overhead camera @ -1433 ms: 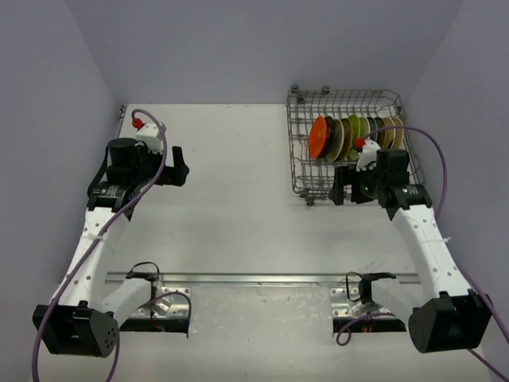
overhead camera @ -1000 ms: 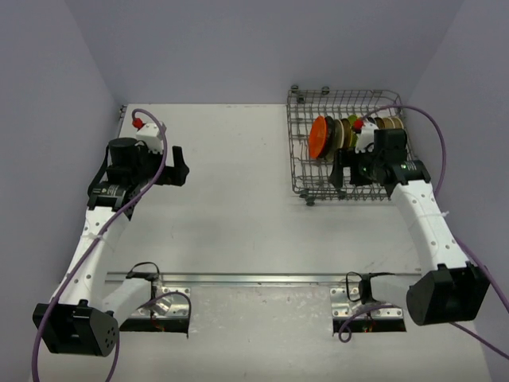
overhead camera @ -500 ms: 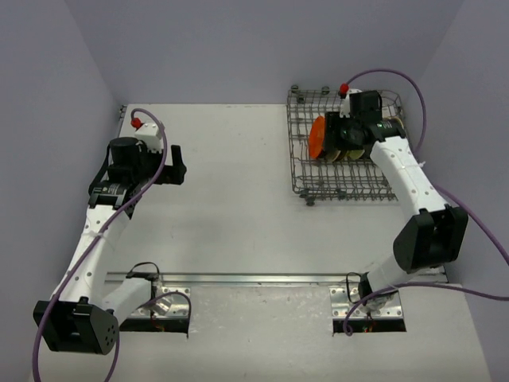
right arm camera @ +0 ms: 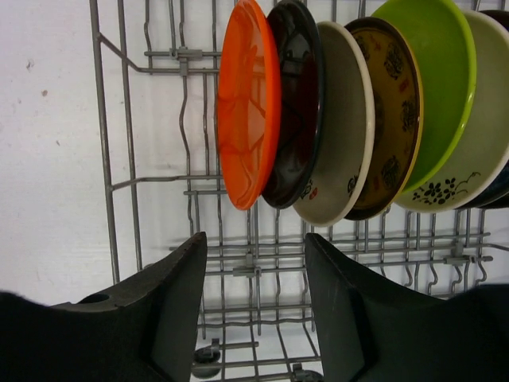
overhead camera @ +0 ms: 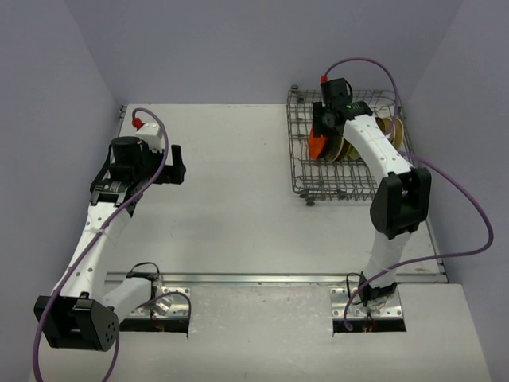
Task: Unload the plates from the dish rack
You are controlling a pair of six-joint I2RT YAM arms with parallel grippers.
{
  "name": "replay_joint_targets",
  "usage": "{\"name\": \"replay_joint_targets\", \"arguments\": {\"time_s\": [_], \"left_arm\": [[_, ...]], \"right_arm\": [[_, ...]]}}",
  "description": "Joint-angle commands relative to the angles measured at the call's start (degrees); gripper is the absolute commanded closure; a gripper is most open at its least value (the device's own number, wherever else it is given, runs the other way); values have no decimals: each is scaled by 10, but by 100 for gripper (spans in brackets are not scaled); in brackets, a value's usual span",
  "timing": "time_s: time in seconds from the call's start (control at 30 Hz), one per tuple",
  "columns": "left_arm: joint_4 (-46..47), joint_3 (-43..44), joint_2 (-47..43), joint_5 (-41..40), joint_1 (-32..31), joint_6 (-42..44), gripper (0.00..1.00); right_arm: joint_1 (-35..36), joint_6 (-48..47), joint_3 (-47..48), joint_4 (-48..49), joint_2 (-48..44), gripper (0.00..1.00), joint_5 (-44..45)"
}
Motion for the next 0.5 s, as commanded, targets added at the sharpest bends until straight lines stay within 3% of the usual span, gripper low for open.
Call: {"name": "replay_joint_targets", "arguments": {"time_s": [0.0, 0.47], "left_arm": [[28, 12, -1, -5, 3, -5, 0], [30, 5, -7, -11, 3, -4, 0]], "right_arm": [[0, 2, 57, 12, 19, 47, 31], [0, -12, 129, 17, 105, 52, 35]]}}
